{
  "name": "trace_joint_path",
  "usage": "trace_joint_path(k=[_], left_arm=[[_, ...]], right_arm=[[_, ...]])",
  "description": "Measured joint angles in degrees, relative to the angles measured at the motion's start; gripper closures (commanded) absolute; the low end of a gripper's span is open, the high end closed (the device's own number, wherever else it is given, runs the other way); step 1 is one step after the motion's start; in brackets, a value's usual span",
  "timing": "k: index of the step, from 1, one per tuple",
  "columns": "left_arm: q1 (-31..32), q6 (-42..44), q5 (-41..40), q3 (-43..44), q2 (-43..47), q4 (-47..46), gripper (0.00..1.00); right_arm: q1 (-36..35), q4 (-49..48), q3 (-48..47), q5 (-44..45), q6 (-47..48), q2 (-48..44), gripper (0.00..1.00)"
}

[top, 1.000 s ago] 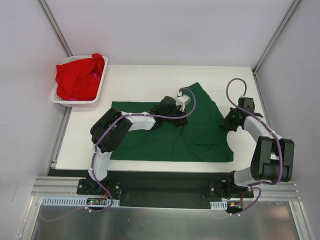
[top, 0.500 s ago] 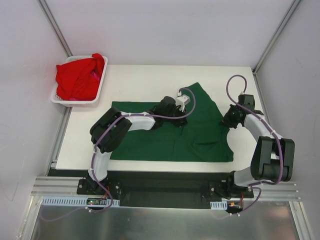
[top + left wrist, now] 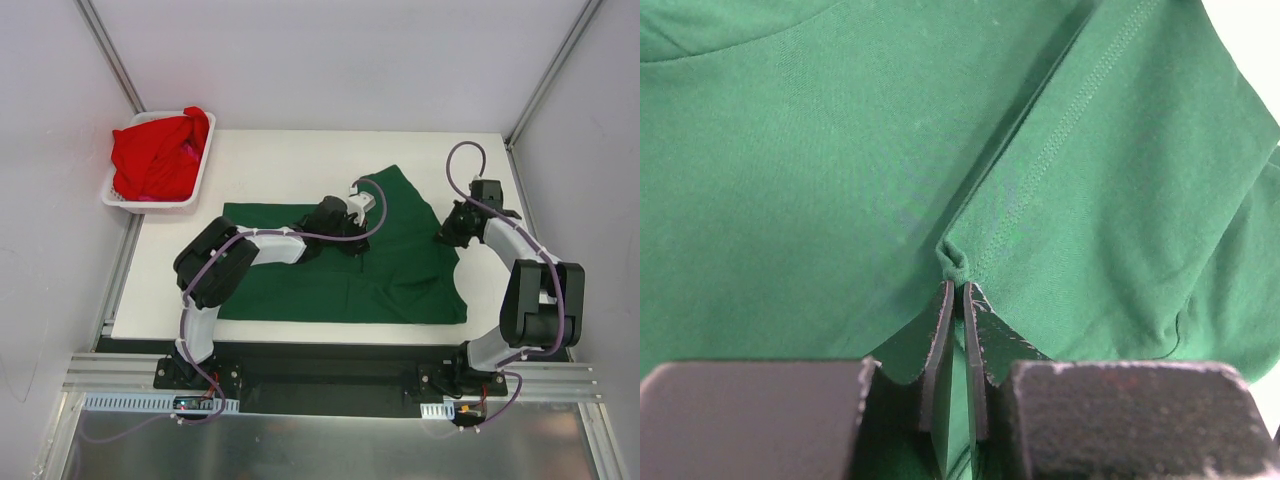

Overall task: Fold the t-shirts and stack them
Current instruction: Fold the tshirt

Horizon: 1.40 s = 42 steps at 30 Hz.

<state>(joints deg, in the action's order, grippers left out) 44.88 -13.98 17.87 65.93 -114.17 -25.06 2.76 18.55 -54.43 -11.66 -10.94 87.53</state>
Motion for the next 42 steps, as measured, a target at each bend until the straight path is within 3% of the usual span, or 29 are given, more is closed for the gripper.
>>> trace_joint_path(k=[42], left_arm=[[0.0, 1.55, -5.53, -5.44, 6.95, -0.74, 0.96]], right_arm=[[-3.67, -0.33, -9.77, -1.88, 0.09, 9.29, 0.99]])
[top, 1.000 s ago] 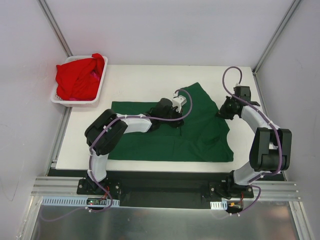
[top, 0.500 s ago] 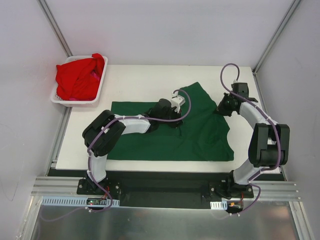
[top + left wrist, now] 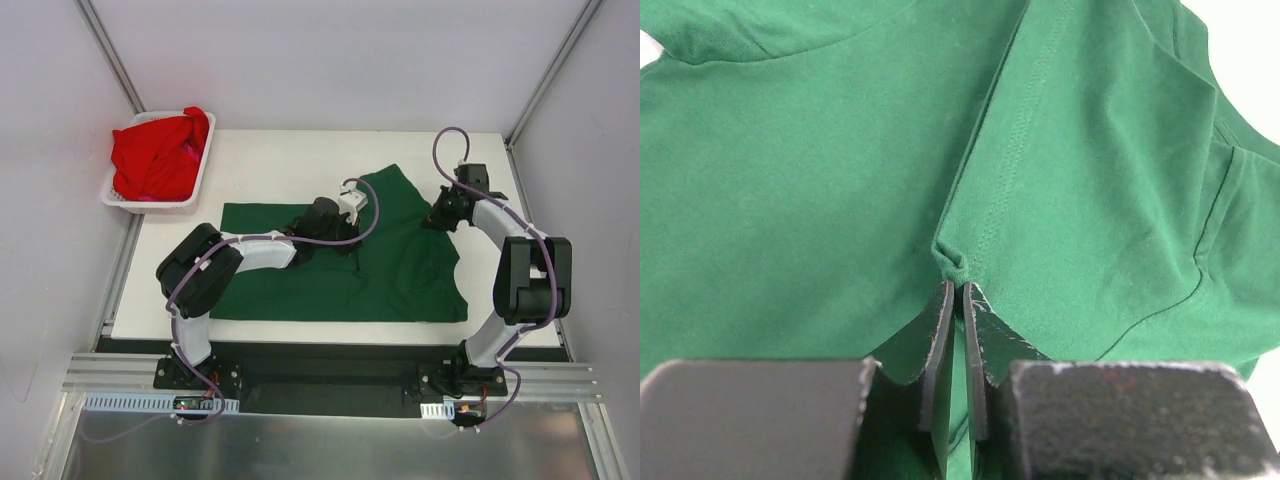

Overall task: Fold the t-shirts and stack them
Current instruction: Fold the tshirt

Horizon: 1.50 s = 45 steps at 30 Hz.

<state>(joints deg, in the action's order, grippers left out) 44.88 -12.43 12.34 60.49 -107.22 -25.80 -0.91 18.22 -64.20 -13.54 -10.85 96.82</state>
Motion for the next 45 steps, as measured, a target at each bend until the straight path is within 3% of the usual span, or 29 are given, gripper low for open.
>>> trace_joint_path(k=[30, 33, 36, 37, 41, 45], left_arm=[[-0.37, 2.86, -1.66, 3.13, -6.82, 0.35, 0.96], [-0.5, 2.91, -2.25, 3.13, -7.13, 0.39, 0.94], [-0.74, 3.04, -2.62, 3.13, -7.13, 0.33, 0.68], [-0.74, 3.23, -2.93, 3.13, -7.13, 0.39, 0.5], [-0.74, 3.52, -4.94, 3.15, -7.13, 0.46, 0.36], [-0.74, 3.98, -6.49, 3.15, -7.1, 0.61, 0.34]], right_arm=[[-0.48, 0.02, -4.31, 0.42, 0.92, 7.15, 0.99], [-0.5, 0.02, -4.5, 0.46, 0.96, 7.37, 0.95], [-0.55, 0.02, -4.9, 0.61, 1.09, 8.04, 0.71], [-0.55, -0.02, -4.92, 0.74, 1.16, 8.2, 0.6], [-0.52, 0.0, -4.96, 1.2, 1.55, 8.37, 0.51], [-0.55, 0.0, -4.98, 1.49, 1.6, 8.37, 0.49]])
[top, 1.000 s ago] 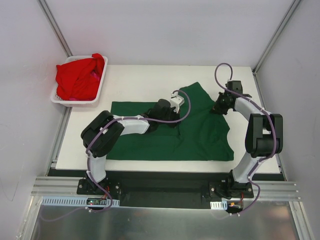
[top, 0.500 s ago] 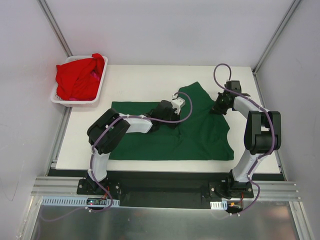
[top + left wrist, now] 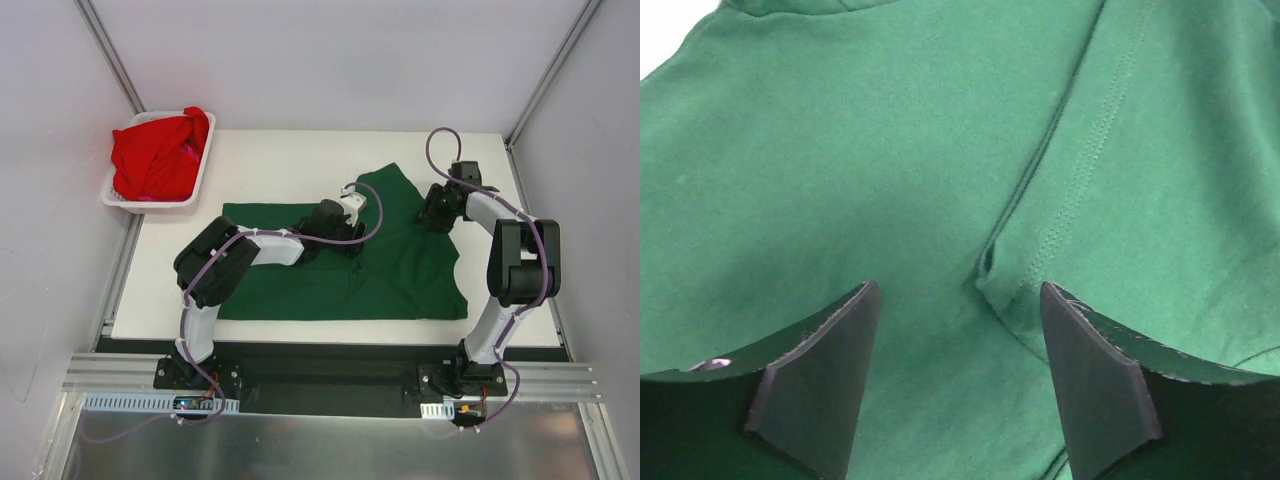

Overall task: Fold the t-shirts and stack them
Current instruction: Fold the tshirt

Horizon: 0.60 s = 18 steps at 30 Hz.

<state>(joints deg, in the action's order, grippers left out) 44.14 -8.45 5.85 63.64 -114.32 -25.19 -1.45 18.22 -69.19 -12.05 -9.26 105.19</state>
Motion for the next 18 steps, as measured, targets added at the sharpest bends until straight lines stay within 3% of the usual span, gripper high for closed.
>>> trace_joint_path(k=[7, 14, 17, 18], left_arm=[[0.0, 0.44, -1.05, -0.17, 2.97, 1.84, 0.32], [0.0, 0.57, -2.93, -1.64, 14.27, 2.69, 0.32], [0.0, 0.55, -3.65, -2.99, 18.86, 3.85, 0.4], [0.0, 0.52, -3.78, -3.96, 20.17, 4.07, 0.44]], right_arm=[[0.0, 0.57, 0.07, 0.63, 0.15, -3.1, 0.46], [0.0, 0.92, 1.84, 0.61, 0.39, -14.88, 0.47], [-0.2, 0.87, 4.48, -0.28, 0.39, -19.56, 0.65], [-0.37, 0.79, 5.7, -0.46, 0.44, -20.81, 0.83]])
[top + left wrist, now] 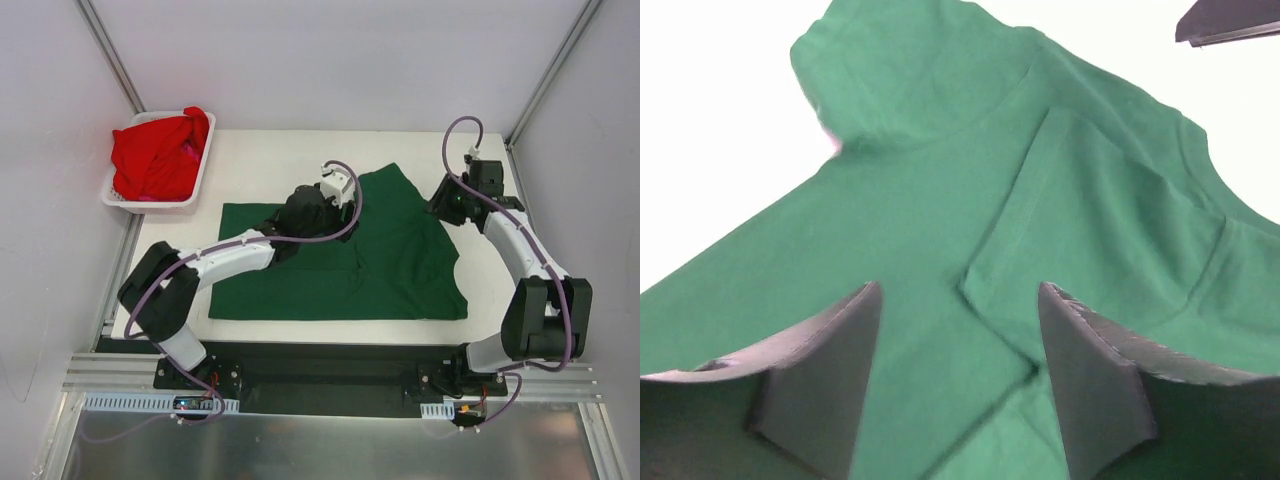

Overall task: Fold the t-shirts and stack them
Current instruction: Fold the tshirt

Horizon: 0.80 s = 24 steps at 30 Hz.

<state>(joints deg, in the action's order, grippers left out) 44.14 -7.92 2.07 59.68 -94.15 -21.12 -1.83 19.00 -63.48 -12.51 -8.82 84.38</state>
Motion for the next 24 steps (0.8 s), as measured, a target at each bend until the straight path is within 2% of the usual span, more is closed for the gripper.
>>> trace_joint_path(k=[1, 2, 4, 5, 15, 24], left_arm=[[0.0, -0.26, -0.13, -0.98, 1.03, 0.28, 0.5], [0.0, -0.44, -0.26, -2.4, 2.14, 0.61, 0.69], [0.0, -1.57, -0.7, -5.75, 4.02, 1.27, 0.95], [0.0, -2.08, -0.85, -7.54, 4.85, 1.7, 1.0], [0.04, -7.89, -3.67, -22.8, 17.18, 5.2, 1.0], [0.52, -10.84, -4.04, -25.03, 19.8, 5.14, 1.0]], right_arm=[[-0.31, 0.02, 1.36, -0.2, 0.09, -1.07, 0.91], [-0.59, 0.17, 2.45, -0.33, 0.42, -1.81, 0.99], [-1.29, 0.52, 5.25, -0.66, 0.22, -3.19, 0.99], [-1.62, 0.7, 6.91, -0.92, 0.04, -3.98, 0.99], [-3.72, 1.86, 17.57, -2.1, -0.15, -14.03, 0.99], [-6.1, 1.73, 26.21, -3.96, -1.95, -19.21, 0.99]])
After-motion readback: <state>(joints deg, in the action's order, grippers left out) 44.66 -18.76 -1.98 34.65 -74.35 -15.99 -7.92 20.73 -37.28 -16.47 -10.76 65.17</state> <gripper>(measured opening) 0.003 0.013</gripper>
